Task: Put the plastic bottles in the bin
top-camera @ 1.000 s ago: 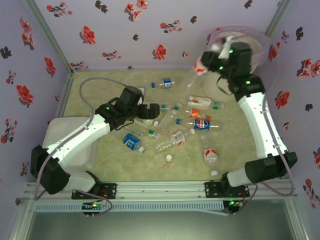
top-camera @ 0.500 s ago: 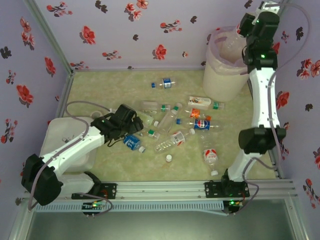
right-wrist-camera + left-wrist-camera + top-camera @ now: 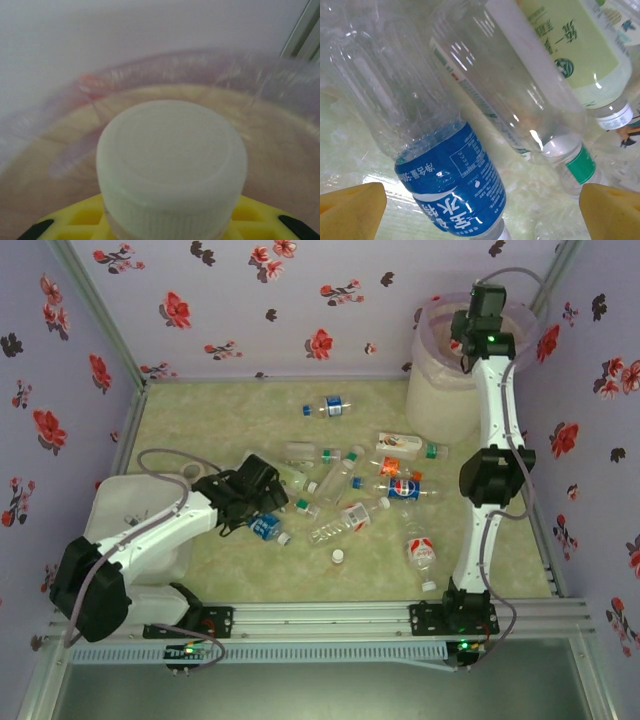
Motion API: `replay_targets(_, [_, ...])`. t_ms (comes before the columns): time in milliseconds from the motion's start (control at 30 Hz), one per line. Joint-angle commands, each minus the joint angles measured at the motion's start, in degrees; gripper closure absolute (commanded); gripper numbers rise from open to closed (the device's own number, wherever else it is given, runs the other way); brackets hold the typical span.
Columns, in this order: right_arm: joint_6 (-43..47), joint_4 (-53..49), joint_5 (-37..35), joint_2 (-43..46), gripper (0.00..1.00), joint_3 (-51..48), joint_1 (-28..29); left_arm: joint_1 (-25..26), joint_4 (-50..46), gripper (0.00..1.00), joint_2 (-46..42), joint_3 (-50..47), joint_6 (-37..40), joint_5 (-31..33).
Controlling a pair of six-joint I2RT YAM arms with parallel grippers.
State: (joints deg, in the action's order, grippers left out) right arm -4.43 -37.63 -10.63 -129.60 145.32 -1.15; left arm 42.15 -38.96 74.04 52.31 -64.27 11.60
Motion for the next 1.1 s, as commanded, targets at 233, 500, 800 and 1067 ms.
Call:
replay_targets(233, [-0.5, -4.2, 1.8, -1.1, 0.23, 2.5, -1.6, 3.8, 0.2, 0.0, 0.9, -5.7, -5.0, -2.6])
replay_targets(500, [-1.6, -4.1, 2.3, 3.8, 0.0, 4.0, -2.9, 3.9, 3.6, 0.0, 1.2, -6.9, -5.6, -3.9])
replay_targets(800, [-6.7, -5.6, 3.9, 14.0, 0.0, 2.2, -3.0, 4.8, 6.1, 0.0, 3.0, -8.5, -7.5, -4.9])
replay_targets(1067, [-12.4, -5.9, 9.4, 26.5, 0.0, -15.1, -0.2, 4.8, 8.9, 0.03, 3.2, -11.9, -11.3, -2.9])
